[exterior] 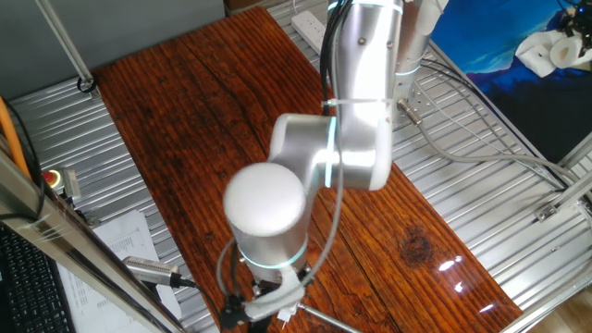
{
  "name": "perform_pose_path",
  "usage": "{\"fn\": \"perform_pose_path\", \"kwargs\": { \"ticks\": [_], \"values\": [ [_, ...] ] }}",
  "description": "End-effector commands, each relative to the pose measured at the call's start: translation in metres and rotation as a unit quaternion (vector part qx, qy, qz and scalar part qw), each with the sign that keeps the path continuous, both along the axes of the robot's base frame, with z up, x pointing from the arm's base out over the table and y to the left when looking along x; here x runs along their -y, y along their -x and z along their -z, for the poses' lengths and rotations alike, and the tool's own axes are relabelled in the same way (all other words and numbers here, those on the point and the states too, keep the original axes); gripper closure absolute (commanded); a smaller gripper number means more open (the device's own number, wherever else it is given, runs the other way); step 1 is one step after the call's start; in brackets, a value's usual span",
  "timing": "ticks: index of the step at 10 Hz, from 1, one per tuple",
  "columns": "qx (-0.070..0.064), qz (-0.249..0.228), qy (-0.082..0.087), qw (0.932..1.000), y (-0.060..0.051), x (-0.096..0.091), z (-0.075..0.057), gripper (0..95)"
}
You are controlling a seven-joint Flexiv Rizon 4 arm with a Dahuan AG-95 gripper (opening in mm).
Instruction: Install the light bulb by rotating it
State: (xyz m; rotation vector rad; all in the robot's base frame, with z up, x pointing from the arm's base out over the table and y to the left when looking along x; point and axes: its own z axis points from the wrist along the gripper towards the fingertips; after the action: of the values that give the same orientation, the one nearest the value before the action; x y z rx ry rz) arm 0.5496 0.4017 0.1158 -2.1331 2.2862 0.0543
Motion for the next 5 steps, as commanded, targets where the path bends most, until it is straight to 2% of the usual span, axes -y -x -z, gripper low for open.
{"fn": "perform_pose_path", "kwargs": {
  "ticks": [1,3,5],
  "values": [
    [0.003,0.017,0.017,0.9997,0.000,0.000,-0.001,0.0],
    [0.004,0.033,0.020,0.9993,-0.001,0.002,-0.006,0.0],
    [0.004,0.044,0.034,0.9984,-0.002,0.007,-0.015,0.0]
  ]
}}
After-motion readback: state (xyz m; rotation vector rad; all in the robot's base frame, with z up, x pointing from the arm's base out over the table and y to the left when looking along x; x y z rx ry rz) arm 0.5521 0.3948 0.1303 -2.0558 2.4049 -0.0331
